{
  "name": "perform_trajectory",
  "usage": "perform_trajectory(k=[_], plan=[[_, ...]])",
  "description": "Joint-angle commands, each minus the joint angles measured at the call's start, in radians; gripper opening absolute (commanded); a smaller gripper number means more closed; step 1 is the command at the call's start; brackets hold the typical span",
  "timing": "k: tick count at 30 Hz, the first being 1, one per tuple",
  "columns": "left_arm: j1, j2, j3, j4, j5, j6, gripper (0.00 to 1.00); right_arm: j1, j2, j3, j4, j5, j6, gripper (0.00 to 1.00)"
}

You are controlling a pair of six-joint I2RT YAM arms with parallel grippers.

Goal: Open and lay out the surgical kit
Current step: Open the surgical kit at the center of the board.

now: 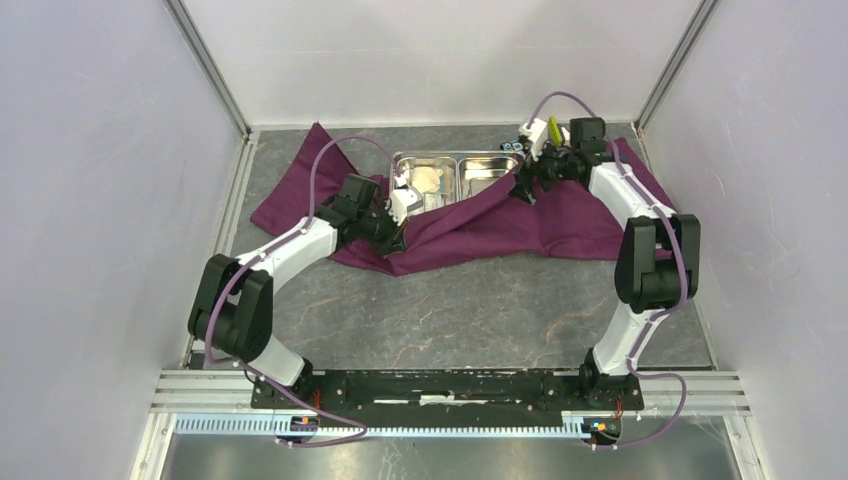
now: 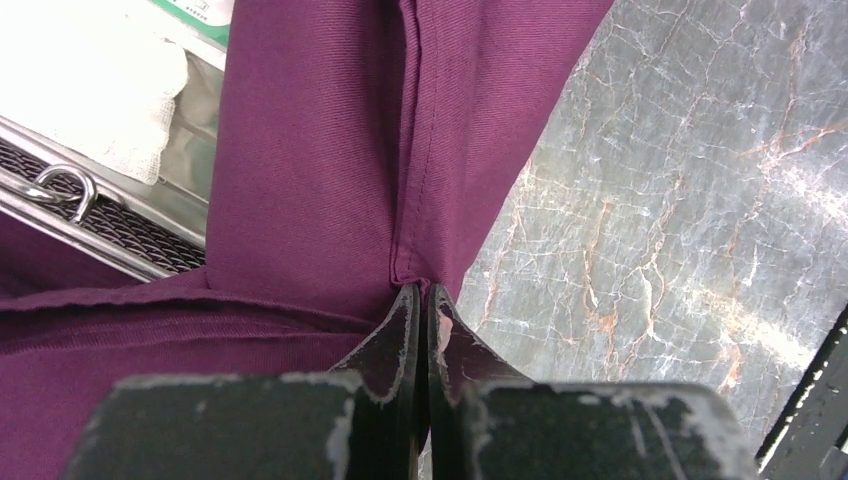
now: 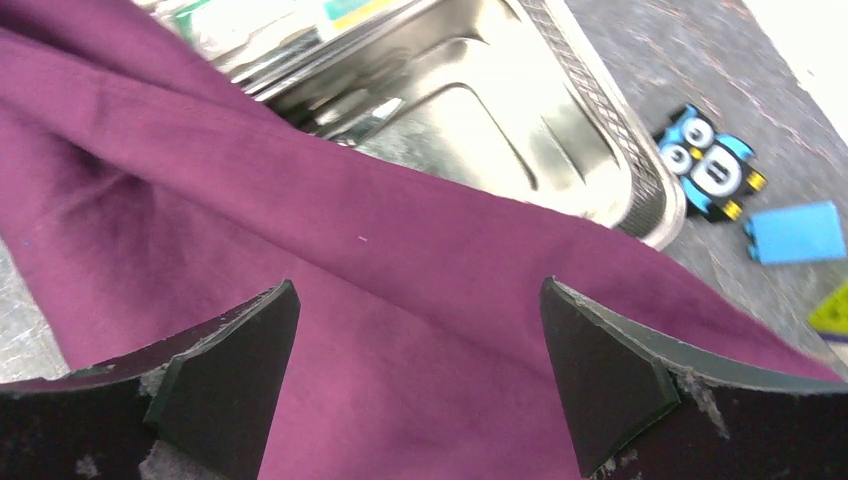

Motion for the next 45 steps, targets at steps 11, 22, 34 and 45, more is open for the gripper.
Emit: perform_trajectory(k=[11,22,34,45], plan=[[-0.006,-0.073,-0.020,0.054,-0.049,-0.008,0.02,0.076,0.115,0.263,-0.309,0.224,-0.385,0.98],[-0.007,-0.066,0.019,0.046,-0.080,-0.030,0.02,0.035,0.232,0.394,-0.431,0.340,-0.515,0.98],[-0.007,-0.052,0.045,0.027,-0.106,-0.035,0.02,0.020,0.311,0.433,-0.355,0.393,-0.498,0.81],[-0.007,-0.032,0.077,0.020,-0.210,-0.040,0.02,0.019,0.262,0.379,-0.291,0.421,-0.478,0.22]])
